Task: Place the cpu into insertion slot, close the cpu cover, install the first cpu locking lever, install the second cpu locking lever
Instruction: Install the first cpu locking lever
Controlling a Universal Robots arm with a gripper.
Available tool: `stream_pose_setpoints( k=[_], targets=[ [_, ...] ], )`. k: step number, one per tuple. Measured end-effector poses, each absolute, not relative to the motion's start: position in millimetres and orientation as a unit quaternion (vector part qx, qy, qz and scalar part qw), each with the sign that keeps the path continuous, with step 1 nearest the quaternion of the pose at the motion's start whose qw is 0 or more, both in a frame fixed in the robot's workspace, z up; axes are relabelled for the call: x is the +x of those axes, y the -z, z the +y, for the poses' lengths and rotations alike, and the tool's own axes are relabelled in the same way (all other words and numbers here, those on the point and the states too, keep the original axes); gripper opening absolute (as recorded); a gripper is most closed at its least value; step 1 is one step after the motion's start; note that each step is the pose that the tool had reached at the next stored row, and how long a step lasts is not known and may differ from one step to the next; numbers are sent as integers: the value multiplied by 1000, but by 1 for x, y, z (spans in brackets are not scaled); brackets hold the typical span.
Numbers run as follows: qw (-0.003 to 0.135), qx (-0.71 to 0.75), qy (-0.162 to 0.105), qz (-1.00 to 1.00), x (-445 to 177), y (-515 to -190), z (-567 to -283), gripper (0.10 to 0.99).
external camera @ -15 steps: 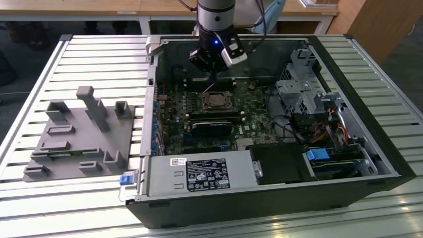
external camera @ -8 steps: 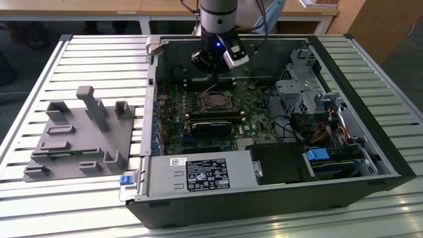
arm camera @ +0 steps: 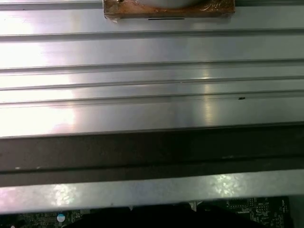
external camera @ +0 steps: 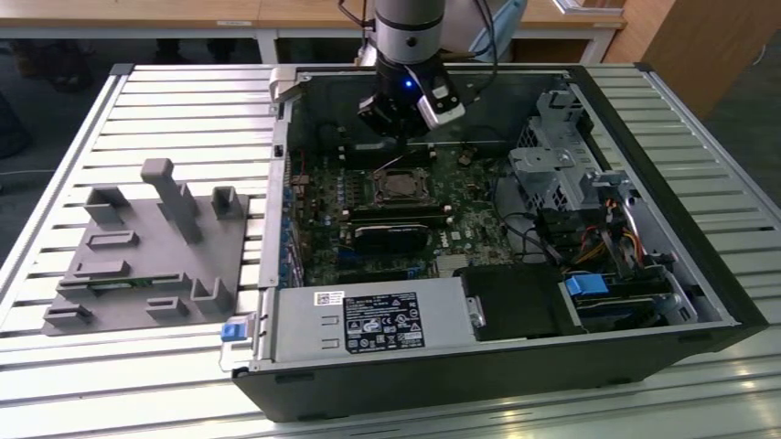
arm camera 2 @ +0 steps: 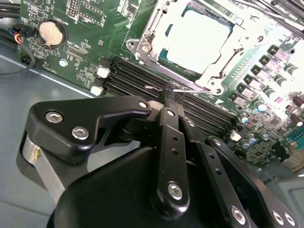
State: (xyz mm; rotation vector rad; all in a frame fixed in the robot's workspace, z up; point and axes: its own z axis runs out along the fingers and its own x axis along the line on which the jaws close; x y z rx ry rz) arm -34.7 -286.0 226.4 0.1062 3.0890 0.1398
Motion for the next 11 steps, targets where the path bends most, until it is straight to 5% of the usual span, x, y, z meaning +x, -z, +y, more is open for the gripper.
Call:
stream_pose_setpoints(
  k=[11],
  targets=[
    [24,34,-45,998,-29,-218,-286,106]
  ],
)
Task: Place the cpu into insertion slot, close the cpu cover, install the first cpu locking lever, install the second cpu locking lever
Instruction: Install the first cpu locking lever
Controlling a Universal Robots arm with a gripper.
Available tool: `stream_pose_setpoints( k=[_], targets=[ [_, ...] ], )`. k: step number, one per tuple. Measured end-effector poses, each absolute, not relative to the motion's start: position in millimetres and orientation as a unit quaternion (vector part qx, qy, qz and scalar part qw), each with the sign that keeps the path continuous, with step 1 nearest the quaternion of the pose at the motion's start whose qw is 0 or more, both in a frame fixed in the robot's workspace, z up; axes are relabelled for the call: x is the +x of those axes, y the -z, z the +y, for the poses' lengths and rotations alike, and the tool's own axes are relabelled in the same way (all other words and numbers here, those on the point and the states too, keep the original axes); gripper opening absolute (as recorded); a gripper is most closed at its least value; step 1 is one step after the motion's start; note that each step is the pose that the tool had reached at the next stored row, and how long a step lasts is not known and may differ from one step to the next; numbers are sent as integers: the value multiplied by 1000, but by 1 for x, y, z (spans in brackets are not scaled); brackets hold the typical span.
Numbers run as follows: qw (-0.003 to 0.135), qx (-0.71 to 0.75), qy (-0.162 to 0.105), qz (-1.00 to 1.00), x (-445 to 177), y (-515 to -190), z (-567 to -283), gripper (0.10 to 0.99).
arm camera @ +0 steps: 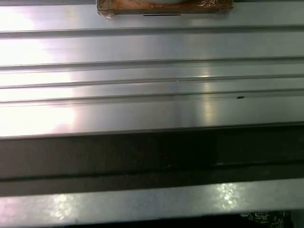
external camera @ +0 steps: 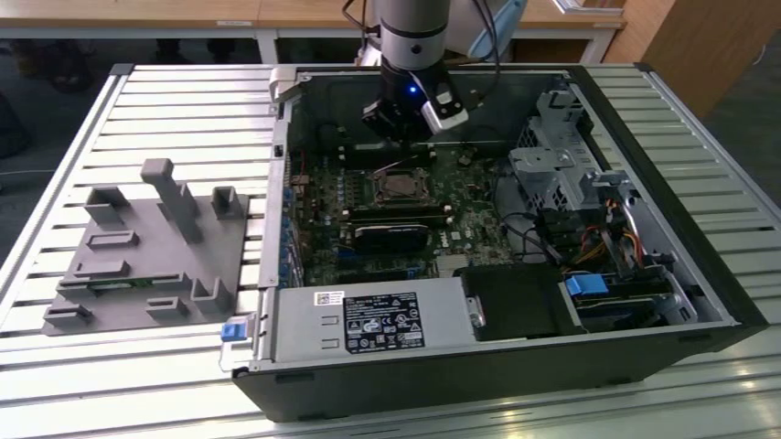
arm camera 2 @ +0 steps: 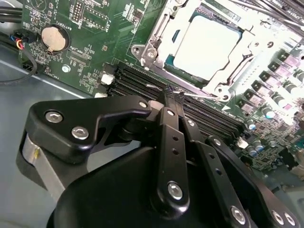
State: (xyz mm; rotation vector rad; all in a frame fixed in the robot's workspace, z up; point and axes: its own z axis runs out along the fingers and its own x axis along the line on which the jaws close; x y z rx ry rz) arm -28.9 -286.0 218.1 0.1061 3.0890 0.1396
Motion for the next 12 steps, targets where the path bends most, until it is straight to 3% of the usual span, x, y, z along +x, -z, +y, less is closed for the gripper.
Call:
stream_pose_setpoints(
  k=[12],
  targets=[
    [24,34,-44,998,-26,-209,-286,106]
  ],
)
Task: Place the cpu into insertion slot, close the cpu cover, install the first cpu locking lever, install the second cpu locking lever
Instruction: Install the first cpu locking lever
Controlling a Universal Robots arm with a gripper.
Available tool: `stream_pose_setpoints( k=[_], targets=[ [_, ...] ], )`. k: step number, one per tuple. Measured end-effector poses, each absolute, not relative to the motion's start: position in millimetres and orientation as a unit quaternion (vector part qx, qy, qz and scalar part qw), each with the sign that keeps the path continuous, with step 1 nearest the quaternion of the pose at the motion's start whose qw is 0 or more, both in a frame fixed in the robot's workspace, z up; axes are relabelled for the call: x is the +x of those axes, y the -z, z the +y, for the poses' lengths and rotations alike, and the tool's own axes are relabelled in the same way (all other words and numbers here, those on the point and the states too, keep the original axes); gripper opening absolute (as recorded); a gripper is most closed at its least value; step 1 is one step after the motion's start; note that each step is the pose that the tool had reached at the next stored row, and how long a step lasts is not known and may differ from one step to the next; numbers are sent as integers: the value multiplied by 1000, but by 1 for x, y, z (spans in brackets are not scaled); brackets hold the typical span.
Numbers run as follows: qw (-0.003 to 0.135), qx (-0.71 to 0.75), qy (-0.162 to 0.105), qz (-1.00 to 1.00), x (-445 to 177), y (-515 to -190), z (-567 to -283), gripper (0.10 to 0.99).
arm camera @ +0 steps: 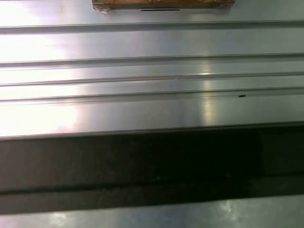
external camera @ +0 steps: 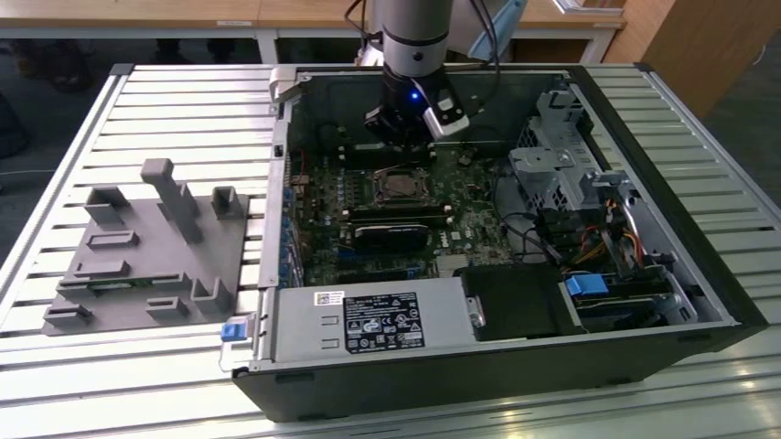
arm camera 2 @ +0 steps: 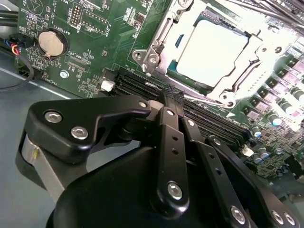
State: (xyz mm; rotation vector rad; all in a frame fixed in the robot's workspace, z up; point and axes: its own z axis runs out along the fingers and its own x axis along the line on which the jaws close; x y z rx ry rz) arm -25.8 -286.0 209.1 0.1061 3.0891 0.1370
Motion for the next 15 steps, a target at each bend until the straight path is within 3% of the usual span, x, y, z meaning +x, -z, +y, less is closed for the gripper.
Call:
stream_pose_setpoints(
  k=[15],
  targets=[
    [24,34,-33,999,-24,-201,-286,106]
  ],
)
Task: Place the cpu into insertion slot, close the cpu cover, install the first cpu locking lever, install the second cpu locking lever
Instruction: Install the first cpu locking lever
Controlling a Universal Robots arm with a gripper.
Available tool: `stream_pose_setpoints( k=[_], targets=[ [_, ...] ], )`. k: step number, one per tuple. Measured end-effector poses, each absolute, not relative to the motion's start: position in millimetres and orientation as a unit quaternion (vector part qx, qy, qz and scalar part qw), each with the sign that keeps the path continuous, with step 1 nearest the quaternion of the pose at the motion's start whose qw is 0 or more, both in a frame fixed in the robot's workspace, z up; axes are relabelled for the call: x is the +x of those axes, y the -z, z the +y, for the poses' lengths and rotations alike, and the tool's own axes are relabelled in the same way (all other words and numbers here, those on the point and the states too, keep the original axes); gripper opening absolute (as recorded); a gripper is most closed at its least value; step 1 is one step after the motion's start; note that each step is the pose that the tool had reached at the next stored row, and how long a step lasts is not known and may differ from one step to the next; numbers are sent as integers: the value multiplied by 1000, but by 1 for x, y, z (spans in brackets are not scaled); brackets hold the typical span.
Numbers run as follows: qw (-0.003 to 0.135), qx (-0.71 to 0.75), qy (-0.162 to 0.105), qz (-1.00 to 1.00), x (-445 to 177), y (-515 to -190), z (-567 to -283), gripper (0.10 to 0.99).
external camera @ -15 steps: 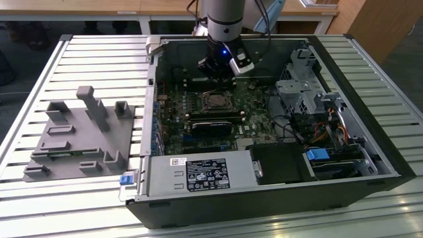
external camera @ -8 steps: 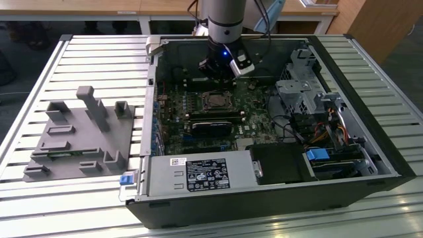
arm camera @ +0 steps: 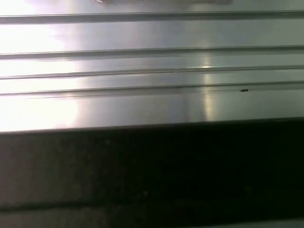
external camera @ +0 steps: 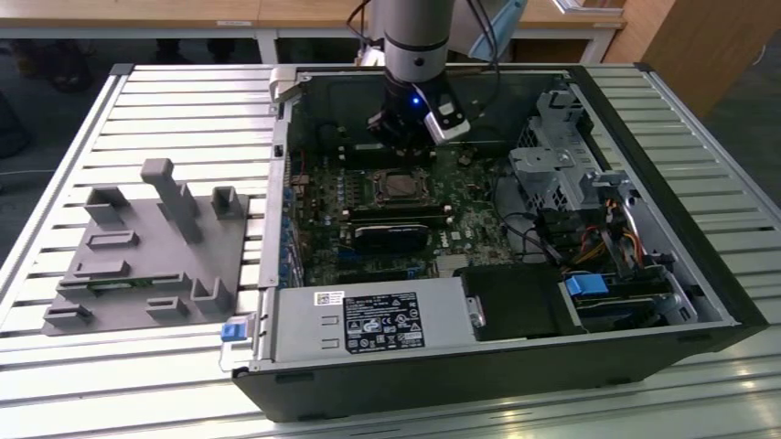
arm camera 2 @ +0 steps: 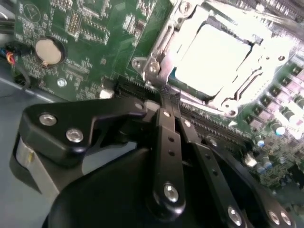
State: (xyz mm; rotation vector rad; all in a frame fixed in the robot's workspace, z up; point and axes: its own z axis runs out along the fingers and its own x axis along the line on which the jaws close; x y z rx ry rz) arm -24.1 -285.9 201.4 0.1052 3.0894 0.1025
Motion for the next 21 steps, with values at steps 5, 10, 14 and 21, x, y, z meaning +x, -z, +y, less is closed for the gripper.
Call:
stream_pose_setpoints(
  k=[5,10,14,21],
  targets=[
    [24,34,-29,999,-24,-199,-286,106],
    [24,34,-25,999,-24,-198,-286,106],
    [25,34,-26,999,-23,-197,-286,106],
    [24,34,-25,999,-23,-196,-286,106]
  ],
)
